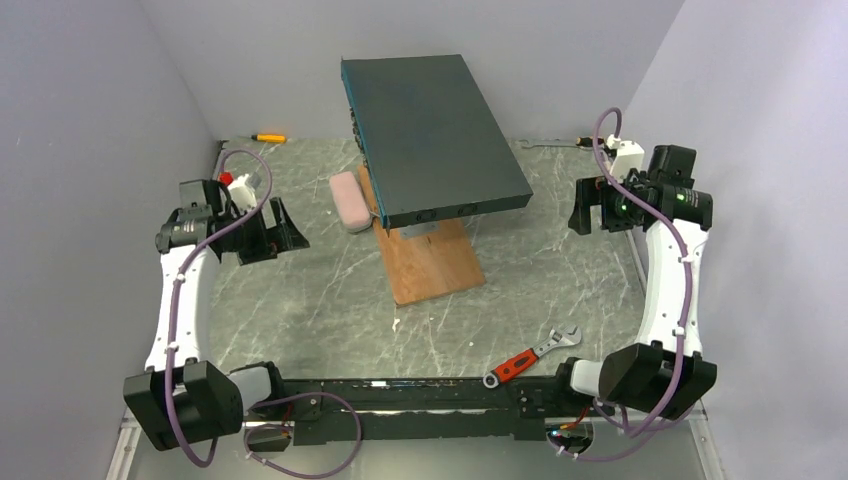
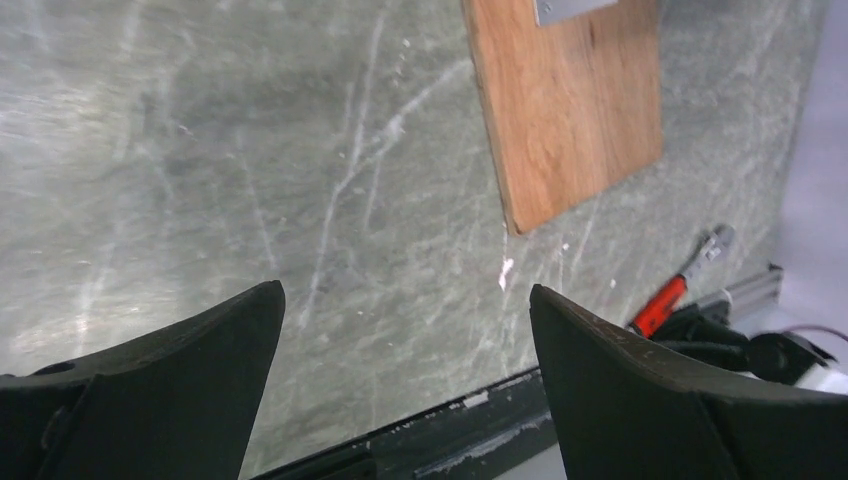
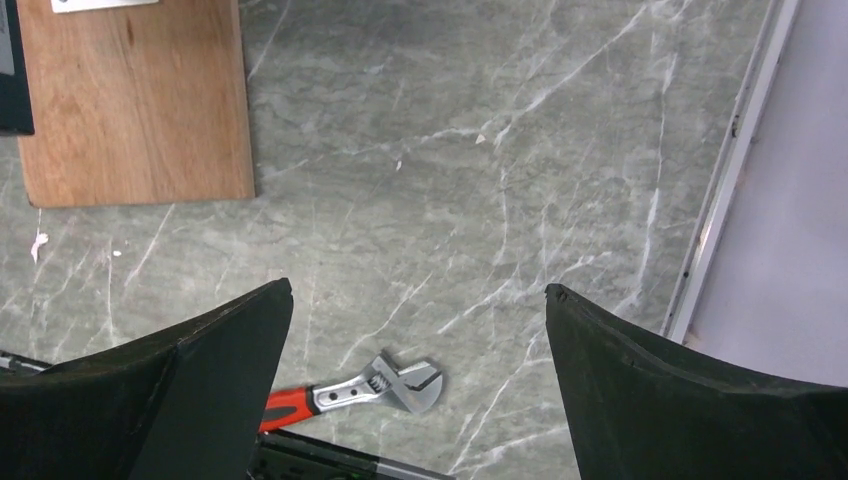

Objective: Open the umbrella

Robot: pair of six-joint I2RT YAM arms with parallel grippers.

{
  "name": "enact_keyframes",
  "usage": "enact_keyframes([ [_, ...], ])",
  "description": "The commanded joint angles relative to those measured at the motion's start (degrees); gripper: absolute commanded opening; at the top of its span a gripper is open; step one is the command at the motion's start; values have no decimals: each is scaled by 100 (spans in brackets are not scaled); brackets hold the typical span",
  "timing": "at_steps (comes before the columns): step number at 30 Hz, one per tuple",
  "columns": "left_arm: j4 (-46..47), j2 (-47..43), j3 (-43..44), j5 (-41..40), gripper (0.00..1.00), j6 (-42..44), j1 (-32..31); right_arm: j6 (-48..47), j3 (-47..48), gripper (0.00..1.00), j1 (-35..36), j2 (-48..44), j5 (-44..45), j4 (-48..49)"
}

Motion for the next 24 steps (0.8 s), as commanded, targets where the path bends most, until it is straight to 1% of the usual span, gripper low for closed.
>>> enact_keyframes([
  [1, 443, -26, -469, 1145, 98, -87, 5, -154, -145, 100, -17, -278, -111, -206],
  [3, 687, -27, -869, 1614, 98, -303, 5, -150, -228, 100, -11, -327, -118, -263],
  [6, 1368, -150, -1671, 1902, 97, -781, -40, -234, -405, 100, -9, -442, -118, -328],
  [8, 1915, -202, -2101, 1978, 80, -1118, -166, -316, -519, 100, -10, -503, -93, -327],
  [10, 2458, -140, -2453, 1892, 64, -1428, -415, -385, -602, 100, -12, -474, -94, -317],
  [15, 3887, -143, -3448, 1410, 28, -2015, -938, -288, -751, 100, -17, -301, -99, -171],
  [17, 4448, -171, -3846, 1229, 13, -2328, -1095, -424, -821, 100, -13, -274, -300, -318],
  [19, 4802, -126, -4030, 1072, 1, -2482, -1224, -299, -1028, 100, -16, -382, -210, -177],
  [21, 4981, -49, -4030, 877, 0, -2548, -1301, -147, -1066, 100, -10, -462, -99, -171],
  [24, 5596, 365, -3983, 729, 0, -2672, -1519, 6, -1193, 100, -17, -628, 76, 33],
])
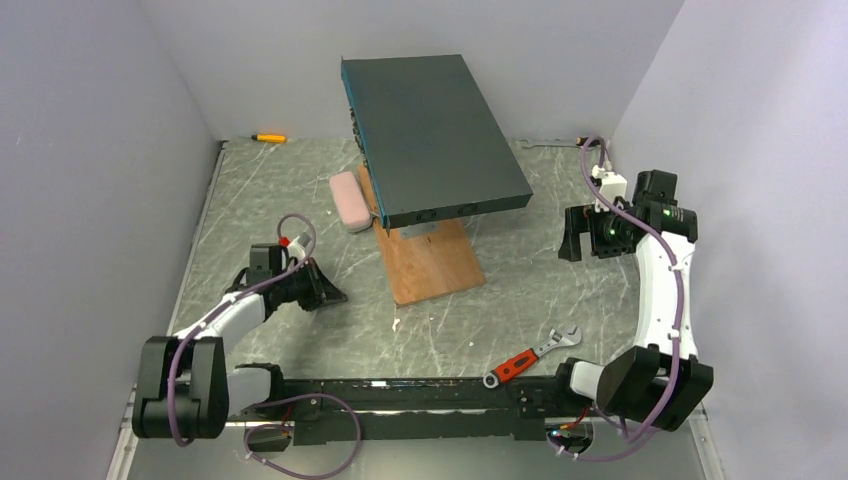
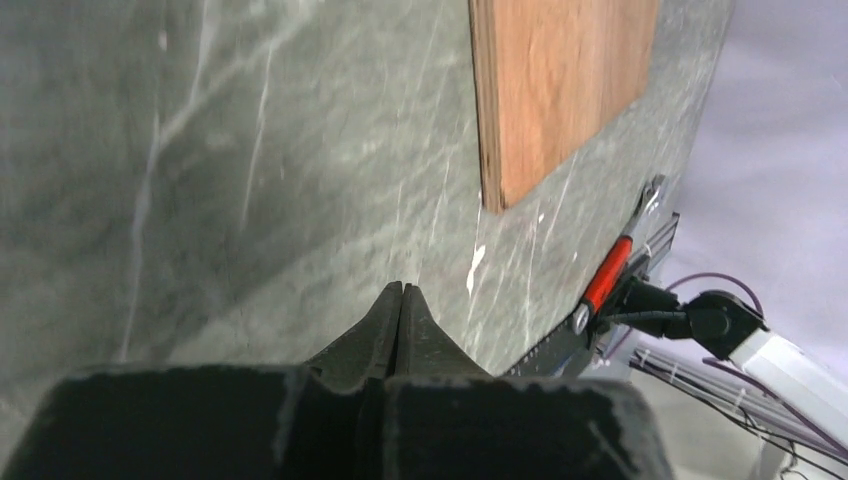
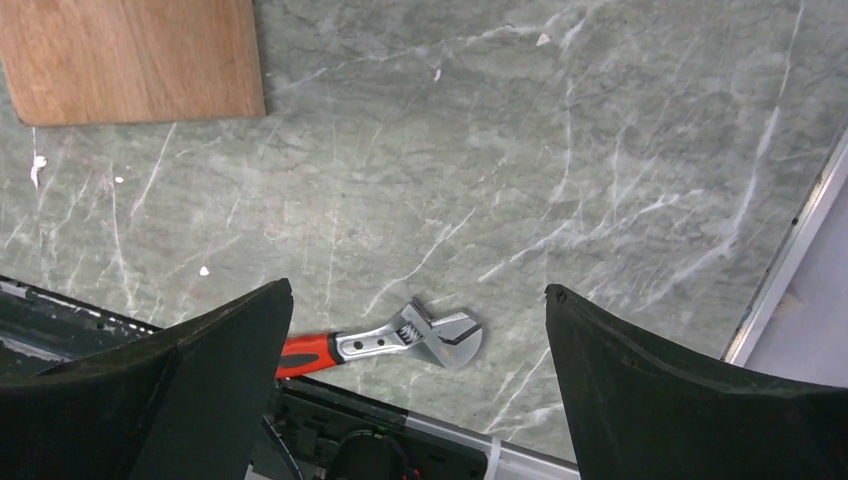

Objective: Open the umbrella

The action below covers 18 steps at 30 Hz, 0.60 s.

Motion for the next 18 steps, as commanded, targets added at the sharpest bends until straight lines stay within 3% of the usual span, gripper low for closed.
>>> enact_keyframes([
  [1, 1527, 498, 161, -415, 0, -422, -263, 282, -186, 100, -17, -406, 304, 386],
  [7, 2195, 1652, 640, -922, 0, -730, -754, 338, -525, 100, -19, -539, 999, 418],
  [11, 2564, 2423, 961, -796, 0, -992, -1172, 618, -767, 100, -19, -917, 1483, 695],
  [18, 3380, 3531, 1271, -826, 0, -1770, -1866, 298, -1123, 100, -5, -2080, 1208, 922],
])
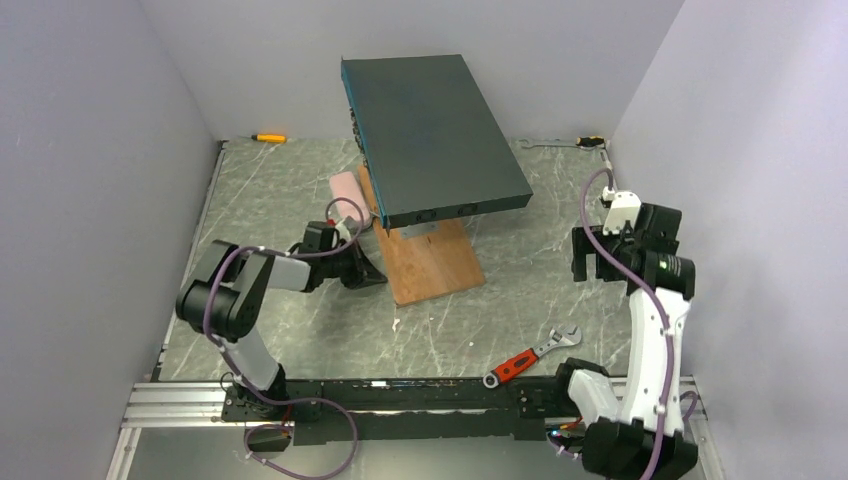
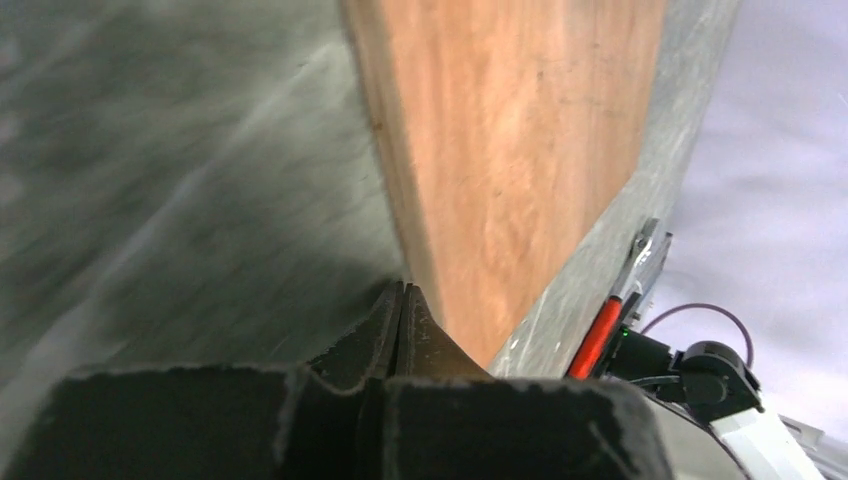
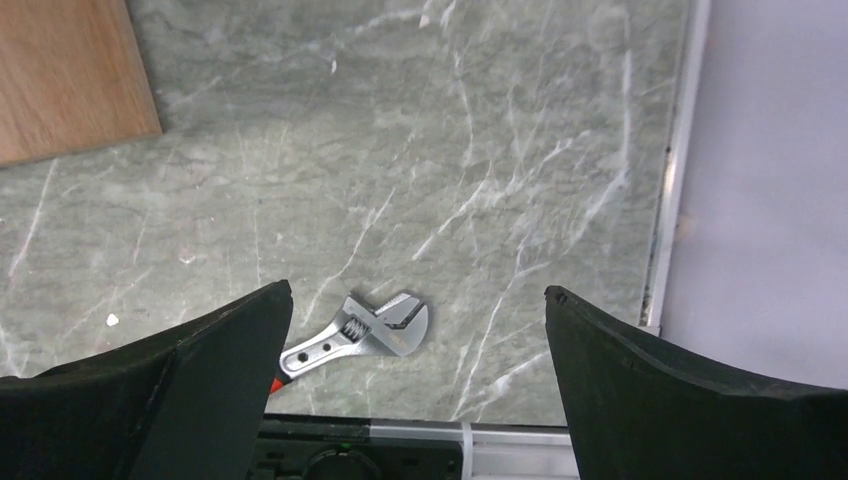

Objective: Open the umbrella

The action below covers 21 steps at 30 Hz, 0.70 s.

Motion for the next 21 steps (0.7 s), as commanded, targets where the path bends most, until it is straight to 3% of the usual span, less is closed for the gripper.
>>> enact_keyframes([
  [1, 785, 651, 237, -107, 0, -679, -392, -218, -13, 100, -6, -642, -102, 310],
  [9, 1812, 1645, 856, -135, 0, -1497, -1193, -621, 60, 100, 5, -953, -208, -172],
  [21, 2052, 3065, 2824, -455, 0, -2147, -1717, -1163, -121, 100, 7, -1142, -264, -1052],
])
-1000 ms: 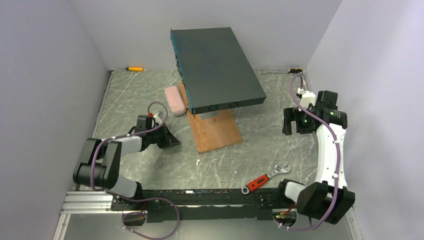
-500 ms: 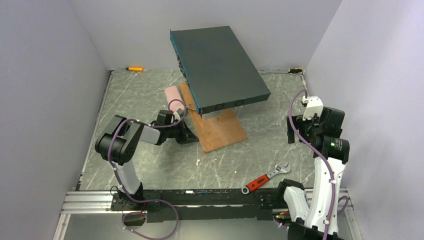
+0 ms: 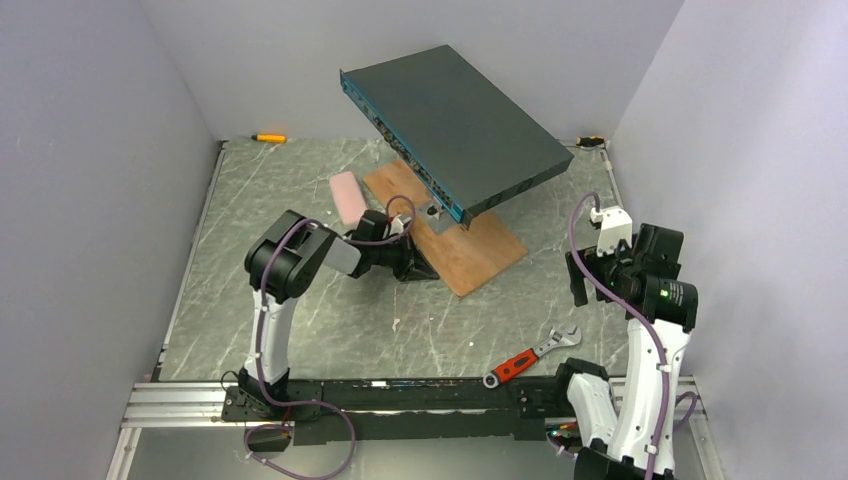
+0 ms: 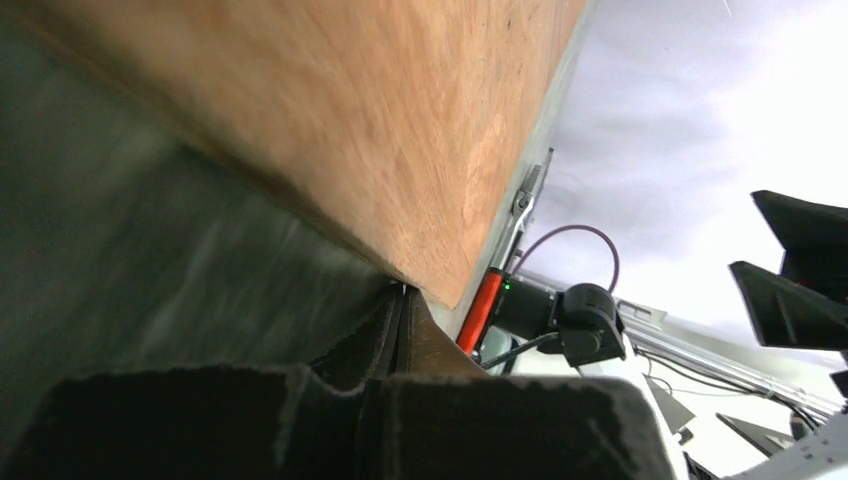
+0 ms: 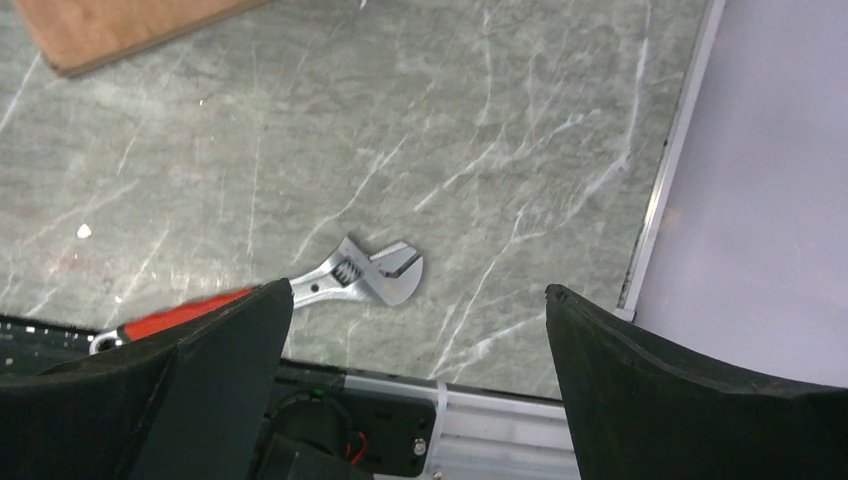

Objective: Open the umbrella

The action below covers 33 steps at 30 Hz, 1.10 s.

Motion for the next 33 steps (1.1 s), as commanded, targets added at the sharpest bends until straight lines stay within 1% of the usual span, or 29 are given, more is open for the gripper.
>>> enact_keyframes([
  [1, 614, 764, 1042, -1663, 0, -287, -421, -280, 1, 100, -2, -87, -70, -475],
  [4, 703, 1145, 1516, -1740, 0, -624, -590, -393, 104, 100, 5, -95, -187, -772],
  [7, 724, 1429, 1988, -1749, 0, -756, -758, -520, 159, 100, 6, -158, -245, -1018],
  [9, 857, 1453, 2075, -1686, 0, -799, -803, -691, 182, 100, -1, -115, -379, -1235],
  [11, 1022, 1205, 1835, -1567, 0, -756, -801, -746, 106, 98, -1, -20, -511, -1255],
  [13, 1008, 708, 1261, -1494, 0, -570, -720, -642, -57, 95, -1, 72, -526, -1013],
  [15, 962, 96, 683, -1413, 0, -385, -561, -577, -273, 94, 7, 85, -470, -464],
  [16, 934, -227, 421, -1359, 0, -296, -470, -502, -418, 94, 84, 63, -284, -218],
  [19, 495, -1206, -244, -1176, 0, 120, -82, -181, -760, 91, 898, 177, 468, 206],
  [20, 360, -1433, -409, -1056, 0, 259, 56, -59, -759, 89, 1363, 208, 645, 295],
  [21, 181, -1685, -548, -953, 0, 392, 188, -31, -781, 88, 1563, 206, 808, 423],
  [22, 11, -1922, -681, -870, 0, 526, 322, -58, -811, 87, 1954, 179, 949, 625],
  [23, -139, -2120, -772, -783, 0, 681, 453, -120, -855, 87, 2142, 164, 1066, 810],
  [26, -617, -2620, -901, -555, 0, 1063, 867, -300, -903, 85, 2760, 382, 1155, 947],
  [31, -1545, -3388, -762, -573, 0, 1652, 1609, -279, -1181, 84, 4122, 648, 1597, 1392],
  [33, -1925, -3678, -691, -574, 0, 1842, 1884, -250, -1384, 82, 4842, 729, 1899, 1529],
])
